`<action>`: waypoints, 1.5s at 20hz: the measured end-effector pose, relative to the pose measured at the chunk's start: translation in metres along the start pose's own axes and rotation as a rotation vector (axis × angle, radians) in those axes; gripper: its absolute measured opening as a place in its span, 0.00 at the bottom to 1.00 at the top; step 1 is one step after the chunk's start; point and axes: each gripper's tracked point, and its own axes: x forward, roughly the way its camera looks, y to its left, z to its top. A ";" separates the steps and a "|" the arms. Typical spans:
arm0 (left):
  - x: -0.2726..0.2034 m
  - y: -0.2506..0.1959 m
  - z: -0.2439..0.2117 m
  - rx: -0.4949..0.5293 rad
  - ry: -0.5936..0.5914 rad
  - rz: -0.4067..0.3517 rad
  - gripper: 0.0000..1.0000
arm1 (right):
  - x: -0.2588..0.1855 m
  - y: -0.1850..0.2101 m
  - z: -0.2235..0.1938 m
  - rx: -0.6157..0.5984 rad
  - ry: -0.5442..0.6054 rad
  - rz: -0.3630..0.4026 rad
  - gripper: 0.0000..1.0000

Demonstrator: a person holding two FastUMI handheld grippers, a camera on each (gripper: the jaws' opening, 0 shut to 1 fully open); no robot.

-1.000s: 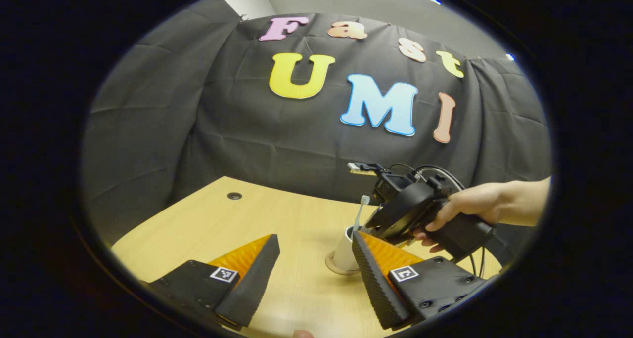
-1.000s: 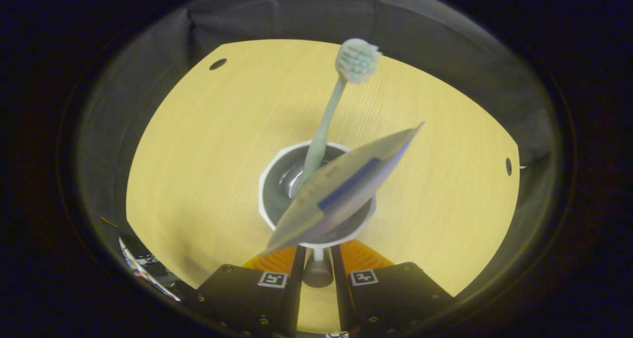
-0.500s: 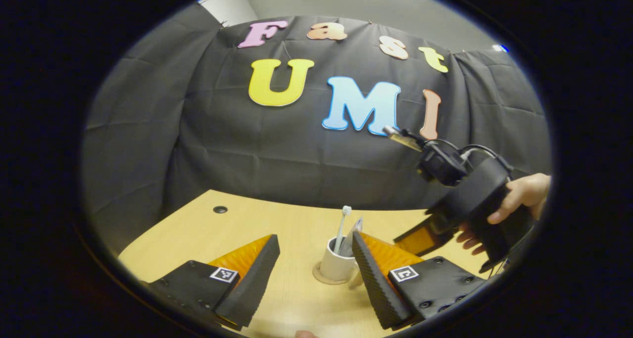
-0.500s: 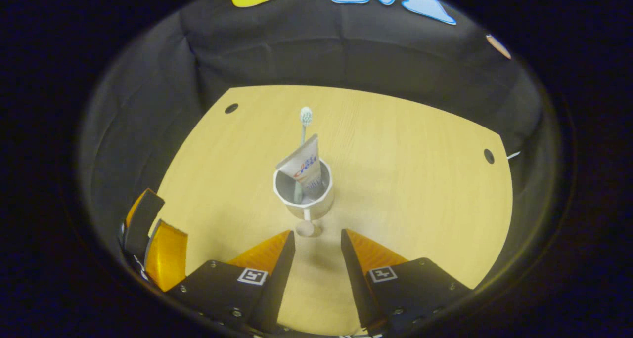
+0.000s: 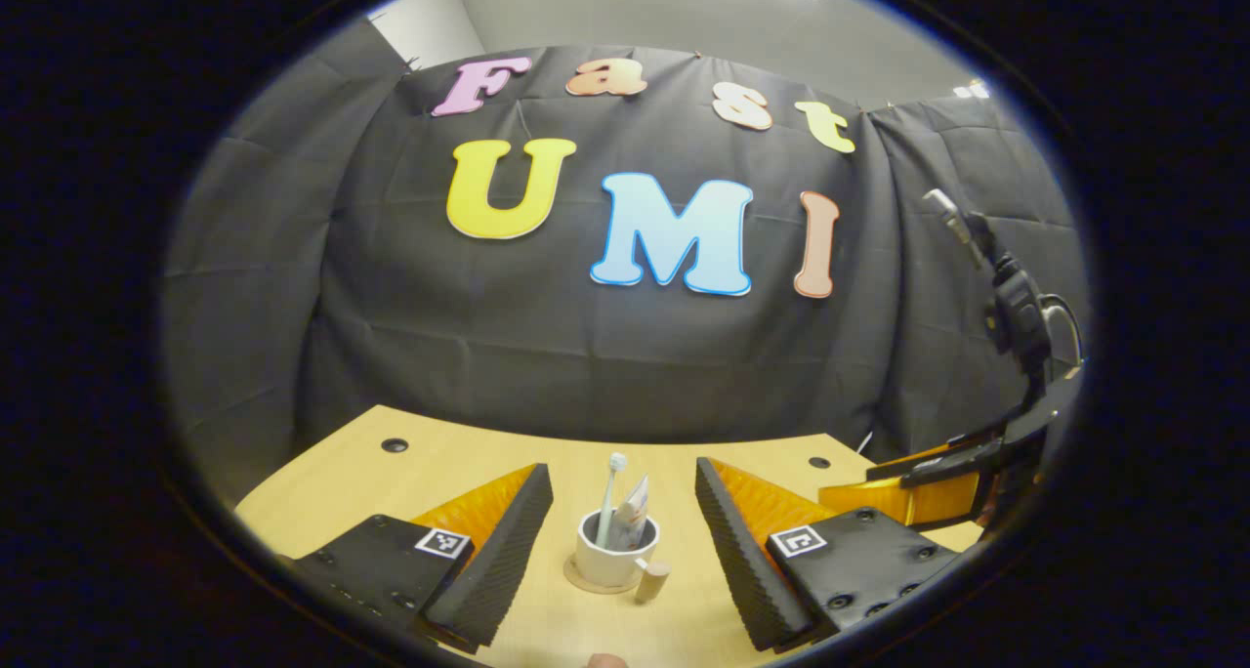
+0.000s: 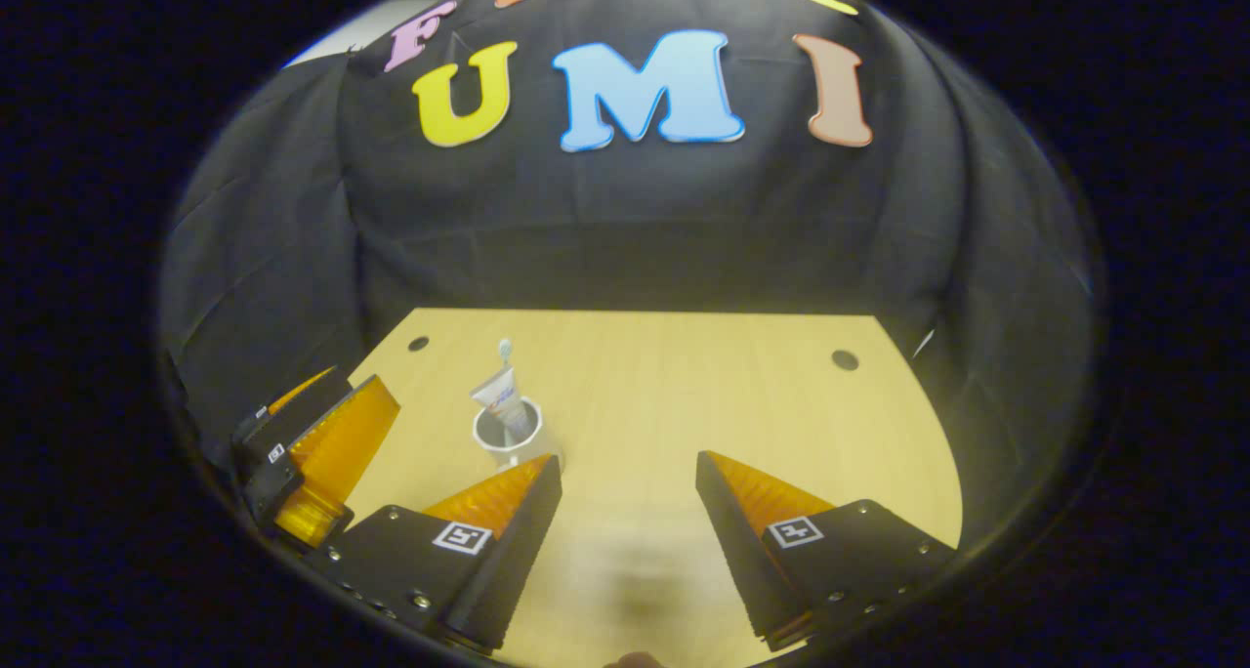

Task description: Put the toothbrush and toothpaste on the desktop into the cup, then pick up the cup and place it on the coaster on the desktop.

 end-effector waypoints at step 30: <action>-0.046 0.004 0.056 0.044 -0.156 0.040 0.95 | -0.049 -0.004 0.052 -0.198 -0.474 -0.104 0.90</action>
